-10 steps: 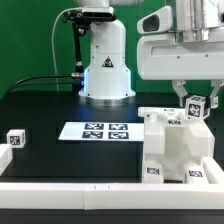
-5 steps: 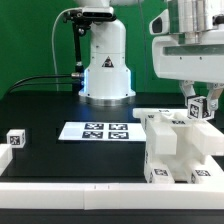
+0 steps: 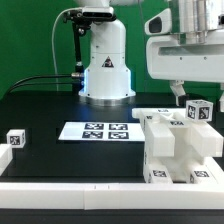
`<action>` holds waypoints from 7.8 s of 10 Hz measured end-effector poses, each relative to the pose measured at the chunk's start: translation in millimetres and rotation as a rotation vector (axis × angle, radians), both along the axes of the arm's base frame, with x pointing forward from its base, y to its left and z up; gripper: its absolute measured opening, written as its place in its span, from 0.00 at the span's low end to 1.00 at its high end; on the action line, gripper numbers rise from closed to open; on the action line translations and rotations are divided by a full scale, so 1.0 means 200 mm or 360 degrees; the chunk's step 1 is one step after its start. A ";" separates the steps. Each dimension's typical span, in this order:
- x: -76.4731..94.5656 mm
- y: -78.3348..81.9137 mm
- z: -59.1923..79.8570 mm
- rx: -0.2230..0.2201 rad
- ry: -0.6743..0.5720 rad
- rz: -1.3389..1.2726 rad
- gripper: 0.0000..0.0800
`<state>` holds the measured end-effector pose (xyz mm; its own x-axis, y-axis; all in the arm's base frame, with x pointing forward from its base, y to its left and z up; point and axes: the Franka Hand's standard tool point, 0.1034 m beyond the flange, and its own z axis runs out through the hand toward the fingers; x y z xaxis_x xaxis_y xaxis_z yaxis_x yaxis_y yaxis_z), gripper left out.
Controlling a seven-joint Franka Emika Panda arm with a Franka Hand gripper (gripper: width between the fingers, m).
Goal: Assemble chair
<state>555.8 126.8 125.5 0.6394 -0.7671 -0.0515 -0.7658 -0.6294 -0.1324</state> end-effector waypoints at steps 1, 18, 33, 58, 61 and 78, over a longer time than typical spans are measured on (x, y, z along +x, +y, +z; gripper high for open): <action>0.00 0.00 -0.01 -0.0002 0.0001 0.0003 0.81; -0.02 0.02 -0.05 -0.0039 -0.0003 -0.0229 0.35; -0.02 0.02 -0.05 -0.0190 -0.0152 0.1217 0.48; -0.02 0.02 -0.07 -0.0132 -0.0089 0.0553 0.35; -0.02 0.02 -0.07 -0.0073 -0.0044 0.0078 0.35; 0.00 -0.02 -0.06 -0.0177 -0.0142 0.1094 0.81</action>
Offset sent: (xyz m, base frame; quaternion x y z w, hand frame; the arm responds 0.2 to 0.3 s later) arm -0.0025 0.0048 -0.0094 -0.0274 0.0558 -0.4558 0.8879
